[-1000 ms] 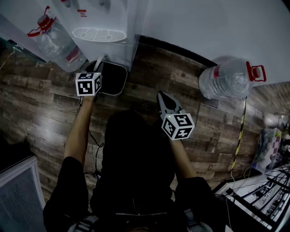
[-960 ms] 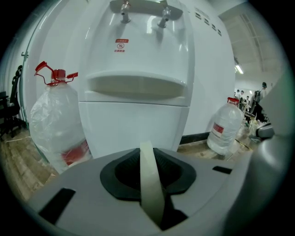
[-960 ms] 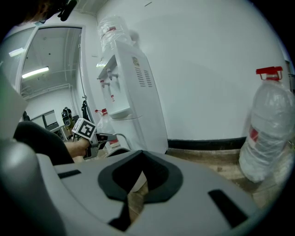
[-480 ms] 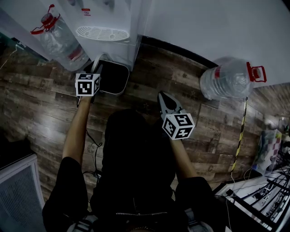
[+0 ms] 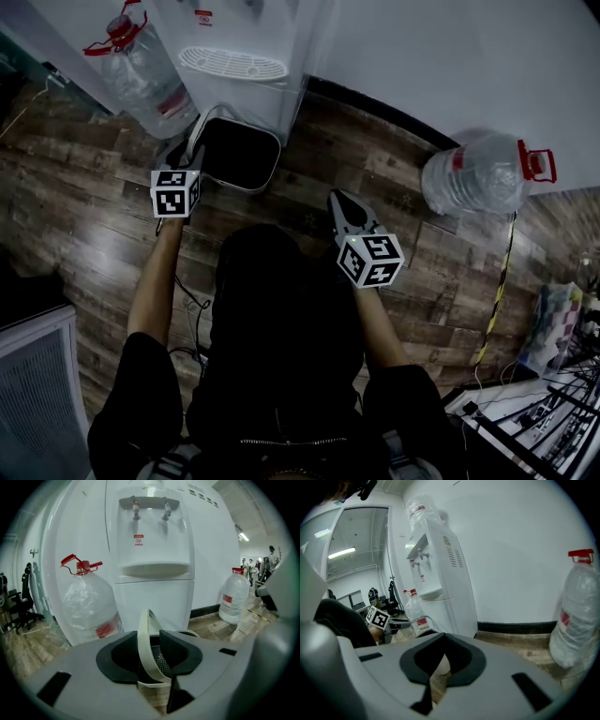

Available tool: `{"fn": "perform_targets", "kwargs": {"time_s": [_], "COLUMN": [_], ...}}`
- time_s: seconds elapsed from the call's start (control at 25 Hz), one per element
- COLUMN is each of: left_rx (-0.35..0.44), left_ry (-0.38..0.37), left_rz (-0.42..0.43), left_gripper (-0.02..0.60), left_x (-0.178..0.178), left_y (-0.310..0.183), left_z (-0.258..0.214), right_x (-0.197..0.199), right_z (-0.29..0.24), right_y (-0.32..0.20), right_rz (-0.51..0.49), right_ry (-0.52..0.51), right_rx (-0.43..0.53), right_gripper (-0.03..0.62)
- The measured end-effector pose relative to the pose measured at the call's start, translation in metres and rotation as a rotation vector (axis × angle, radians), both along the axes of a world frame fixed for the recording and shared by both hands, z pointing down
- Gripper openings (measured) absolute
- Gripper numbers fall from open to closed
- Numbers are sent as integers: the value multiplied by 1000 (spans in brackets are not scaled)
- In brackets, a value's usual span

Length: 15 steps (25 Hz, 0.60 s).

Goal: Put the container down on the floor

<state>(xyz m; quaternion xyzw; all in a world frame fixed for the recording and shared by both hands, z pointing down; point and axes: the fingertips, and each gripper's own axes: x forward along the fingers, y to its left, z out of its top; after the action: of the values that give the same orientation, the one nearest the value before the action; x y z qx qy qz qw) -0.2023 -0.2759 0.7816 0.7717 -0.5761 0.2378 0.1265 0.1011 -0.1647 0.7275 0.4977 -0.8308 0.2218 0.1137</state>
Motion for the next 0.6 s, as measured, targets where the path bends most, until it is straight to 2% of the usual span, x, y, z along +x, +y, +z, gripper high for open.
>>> {"fn": "perform_targets", "kwargs": {"time_s": [0.32,0.48,0.6], "left_rx": [36,50,63], "left_ry": [22,51,123], "left_rz": [-11,6,44], "left_gripper": [143,55,18], "left_x": [0,13,29], "left_y": [18,26,29], "left_z": [-16,-27,-40], "right_x": [-11,-14,-17], "right_z": [-8,-13,-18], "right_y": [-7,-10,-15], "right_rz": [-15,-23,-25], "right_ry": [-8,-13,-34], "right_rx": [24,36,46], "right_gripper": [9,11,9]}}
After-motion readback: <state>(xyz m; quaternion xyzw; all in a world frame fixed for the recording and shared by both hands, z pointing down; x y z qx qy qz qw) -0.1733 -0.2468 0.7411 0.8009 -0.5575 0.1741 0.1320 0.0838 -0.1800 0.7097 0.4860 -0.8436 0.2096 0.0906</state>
